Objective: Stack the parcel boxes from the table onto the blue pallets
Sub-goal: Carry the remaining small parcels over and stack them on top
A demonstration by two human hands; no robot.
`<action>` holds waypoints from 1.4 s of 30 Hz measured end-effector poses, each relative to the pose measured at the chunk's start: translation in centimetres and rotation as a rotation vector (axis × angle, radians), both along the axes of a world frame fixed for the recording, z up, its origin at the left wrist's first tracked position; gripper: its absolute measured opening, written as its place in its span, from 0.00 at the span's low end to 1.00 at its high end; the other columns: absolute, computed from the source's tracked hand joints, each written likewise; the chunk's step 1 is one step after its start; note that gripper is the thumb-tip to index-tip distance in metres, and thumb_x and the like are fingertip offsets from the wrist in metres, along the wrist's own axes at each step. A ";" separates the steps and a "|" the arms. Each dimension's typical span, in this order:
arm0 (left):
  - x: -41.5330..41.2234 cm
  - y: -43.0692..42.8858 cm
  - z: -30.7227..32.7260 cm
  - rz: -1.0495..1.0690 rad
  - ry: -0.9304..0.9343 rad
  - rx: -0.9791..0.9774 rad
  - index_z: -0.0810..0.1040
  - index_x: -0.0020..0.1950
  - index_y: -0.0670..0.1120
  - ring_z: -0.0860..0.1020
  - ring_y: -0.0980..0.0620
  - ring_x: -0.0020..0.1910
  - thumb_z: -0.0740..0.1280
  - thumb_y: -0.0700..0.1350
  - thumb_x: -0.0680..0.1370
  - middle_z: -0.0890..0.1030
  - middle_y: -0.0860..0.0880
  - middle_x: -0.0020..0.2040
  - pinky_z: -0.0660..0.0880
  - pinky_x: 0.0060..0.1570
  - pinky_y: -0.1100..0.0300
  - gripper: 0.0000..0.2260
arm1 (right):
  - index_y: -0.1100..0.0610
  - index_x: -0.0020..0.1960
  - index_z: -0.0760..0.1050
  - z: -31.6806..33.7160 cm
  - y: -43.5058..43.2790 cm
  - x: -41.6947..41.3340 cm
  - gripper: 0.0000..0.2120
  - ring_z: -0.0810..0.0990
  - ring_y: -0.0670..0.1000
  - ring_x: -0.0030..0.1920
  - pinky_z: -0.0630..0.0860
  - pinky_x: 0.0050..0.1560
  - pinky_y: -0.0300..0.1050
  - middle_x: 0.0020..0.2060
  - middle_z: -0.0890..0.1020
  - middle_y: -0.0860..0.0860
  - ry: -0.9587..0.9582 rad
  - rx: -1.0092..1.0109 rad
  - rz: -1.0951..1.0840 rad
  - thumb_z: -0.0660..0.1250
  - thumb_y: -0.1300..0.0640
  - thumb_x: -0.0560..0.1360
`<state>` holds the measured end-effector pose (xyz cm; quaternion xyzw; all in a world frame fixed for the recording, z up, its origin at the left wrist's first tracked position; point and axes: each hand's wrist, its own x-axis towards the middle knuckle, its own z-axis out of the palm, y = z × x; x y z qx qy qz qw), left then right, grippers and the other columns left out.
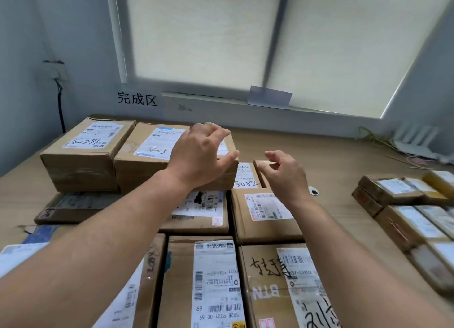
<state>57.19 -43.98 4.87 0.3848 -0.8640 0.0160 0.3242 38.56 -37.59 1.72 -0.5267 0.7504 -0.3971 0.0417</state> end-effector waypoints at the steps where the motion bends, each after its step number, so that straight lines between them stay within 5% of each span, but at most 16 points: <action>1: -0.9 0.5 0.1 -0.025 0.009 -0.025 0.77 0.62 0.45 0.74 0.43 0.60 0.59 0.61 0.72 0.78 0.46 0.59 0.70 0.57 0.50 0.26 | 0.55 0.63 0.76 0.1 0.7 -0.4 0.17 0.79 0.50 0.52 0.74 0.55 0.46 0.58 0.80 0.51 0.024 -0.005 -0.015 0.67 0.53 0.76; 18: -18.0 15.6 -2.7 -0.182 -0.203 -0.003 0.76 0.63 0.48 0.73 0.44 0.62 0.55 0.63 0.72 0.77 0.47 0.62 0.66 0.59 0.50 0.27 | 0.54 0.66 0.74 -0.1 18.6 -13.9 0.18 0.76 0.53 0.60 0.75 0.57 0.50 0.62 0.77 0.52 0.398 0.072 -0.191 0.64 0.56 0.77; 30: -30.8 30.4 -6.5 -0.252 -0.252 0.042 0.68 0.69 0.52 0.67 0.49 0.68 0.58 0.60 0.78 0.71 0.52 0.68 0.60 0.64 0.55 0.23 | 0.52 0.67 0.73 -3.0 34.0 -25.3 0.18 0.75 0.53 0.60 0.74 0.52 0.47 0.61 0.76 0.52 0.424 0.173 -0.300 0.62 0.55 0.77; 42: -40.6 41.2 -9.8 -0.395 -0.328 0.044 0.59 0.74 0.52 0.65 0.49 0.69 0.56 0.60 0.78 0.68 0.52 0.71 0.60 0.66 0.55 0.27 | 0.54 0.68 0.71 -5.8 46.3 -33.0 0.20 0.73 0.54 0.63 0.72 0.58 0.49 0.65 0.75 0.53 0.430 0.279 -0.462 0.62 0.55 0.77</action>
